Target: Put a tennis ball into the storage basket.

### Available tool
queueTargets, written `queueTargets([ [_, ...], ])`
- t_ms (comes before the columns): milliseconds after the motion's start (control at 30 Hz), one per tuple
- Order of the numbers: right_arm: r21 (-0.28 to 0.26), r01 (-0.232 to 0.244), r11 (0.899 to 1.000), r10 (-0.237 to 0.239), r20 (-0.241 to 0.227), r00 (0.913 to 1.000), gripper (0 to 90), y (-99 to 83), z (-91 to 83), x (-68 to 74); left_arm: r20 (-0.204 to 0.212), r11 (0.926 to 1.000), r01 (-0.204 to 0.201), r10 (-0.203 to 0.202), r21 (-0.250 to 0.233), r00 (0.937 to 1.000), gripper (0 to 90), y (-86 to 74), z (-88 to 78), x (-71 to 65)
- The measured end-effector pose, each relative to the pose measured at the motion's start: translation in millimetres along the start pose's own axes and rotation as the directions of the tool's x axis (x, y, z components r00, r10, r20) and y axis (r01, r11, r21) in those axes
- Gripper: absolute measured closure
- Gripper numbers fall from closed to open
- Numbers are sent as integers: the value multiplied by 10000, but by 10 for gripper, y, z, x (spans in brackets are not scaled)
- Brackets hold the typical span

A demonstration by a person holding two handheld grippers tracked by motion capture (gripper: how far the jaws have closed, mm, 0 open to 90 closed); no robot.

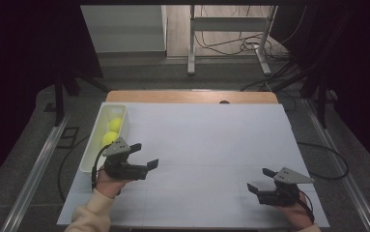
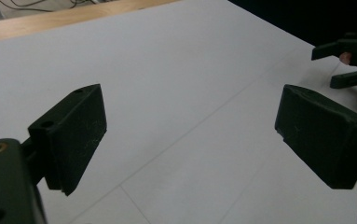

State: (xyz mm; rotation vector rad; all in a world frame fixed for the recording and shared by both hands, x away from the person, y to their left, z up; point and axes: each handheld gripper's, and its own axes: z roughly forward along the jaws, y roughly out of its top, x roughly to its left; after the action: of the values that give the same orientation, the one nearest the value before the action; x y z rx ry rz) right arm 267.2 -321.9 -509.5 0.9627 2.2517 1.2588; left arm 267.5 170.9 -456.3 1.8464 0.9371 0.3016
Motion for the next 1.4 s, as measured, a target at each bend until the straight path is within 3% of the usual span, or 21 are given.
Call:
queueTargets([
  [267,-106,-62,9999,61,-60,10000,166,9,-7,6,389,9989,-465,468,-97,9981,104,-170,10,-165],
  [400,-110,-42,9999,41,-84,10000,165,5,-7,14,392,9985,-536,540,-107,9978,103,-282,10,-200],
  [800,-182,67,9998,-74,-410,9991,164,0,-1,44,20,9993,-252,252,274,9997,103,-638,-39,-85],
  [1000,-134,141,9998,-150,-678,9976,164,-2,14,60,8,9989,-214,214,407,9998,102,-692,3,-55],
  [1400,76,224,9997,-218,-726,9971,164,-19,23,61,-70,9990,-197,200,396,9998,102,-682,39,-23],
])
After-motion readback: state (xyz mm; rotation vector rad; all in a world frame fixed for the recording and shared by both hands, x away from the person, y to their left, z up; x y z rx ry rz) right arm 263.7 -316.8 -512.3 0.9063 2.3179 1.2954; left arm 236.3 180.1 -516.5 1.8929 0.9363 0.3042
